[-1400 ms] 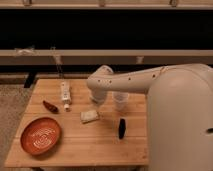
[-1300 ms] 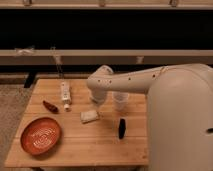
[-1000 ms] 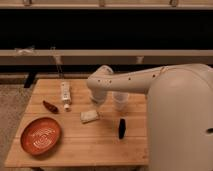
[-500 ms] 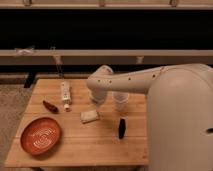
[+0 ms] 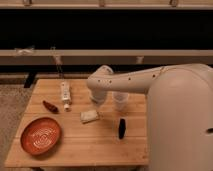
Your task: Knock the eraser over
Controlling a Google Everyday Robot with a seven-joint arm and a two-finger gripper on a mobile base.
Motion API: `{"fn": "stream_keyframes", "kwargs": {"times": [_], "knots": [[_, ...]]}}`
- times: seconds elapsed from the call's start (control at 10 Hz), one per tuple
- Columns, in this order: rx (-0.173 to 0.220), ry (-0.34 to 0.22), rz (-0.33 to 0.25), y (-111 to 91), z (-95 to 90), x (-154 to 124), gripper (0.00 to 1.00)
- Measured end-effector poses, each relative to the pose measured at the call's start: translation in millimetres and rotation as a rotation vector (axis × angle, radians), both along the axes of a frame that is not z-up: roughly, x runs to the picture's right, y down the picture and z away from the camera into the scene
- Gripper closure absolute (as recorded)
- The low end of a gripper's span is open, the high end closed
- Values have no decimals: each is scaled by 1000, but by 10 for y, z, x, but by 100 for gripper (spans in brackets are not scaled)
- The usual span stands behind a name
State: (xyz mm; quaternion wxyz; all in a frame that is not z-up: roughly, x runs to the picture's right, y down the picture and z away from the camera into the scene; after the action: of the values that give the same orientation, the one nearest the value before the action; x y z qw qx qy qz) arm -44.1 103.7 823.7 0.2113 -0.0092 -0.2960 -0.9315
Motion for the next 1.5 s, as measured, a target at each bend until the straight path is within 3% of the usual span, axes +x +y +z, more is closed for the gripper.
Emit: {"fn": "stream_keyframes", "kwargs": {"times": [0.8, 1.1, 1.2, 1.3, 1.5], "knots": [[8, 12, -19, -41, -30, -8, 68], [23, 36, -42, -251, -253, -20, 89], [31, 39, -42, -300, -316, -1, 89], [40, 42, -40, -354, -397, 24, 84], [57, 48, -36, -406, -564, 115, 63]]}}
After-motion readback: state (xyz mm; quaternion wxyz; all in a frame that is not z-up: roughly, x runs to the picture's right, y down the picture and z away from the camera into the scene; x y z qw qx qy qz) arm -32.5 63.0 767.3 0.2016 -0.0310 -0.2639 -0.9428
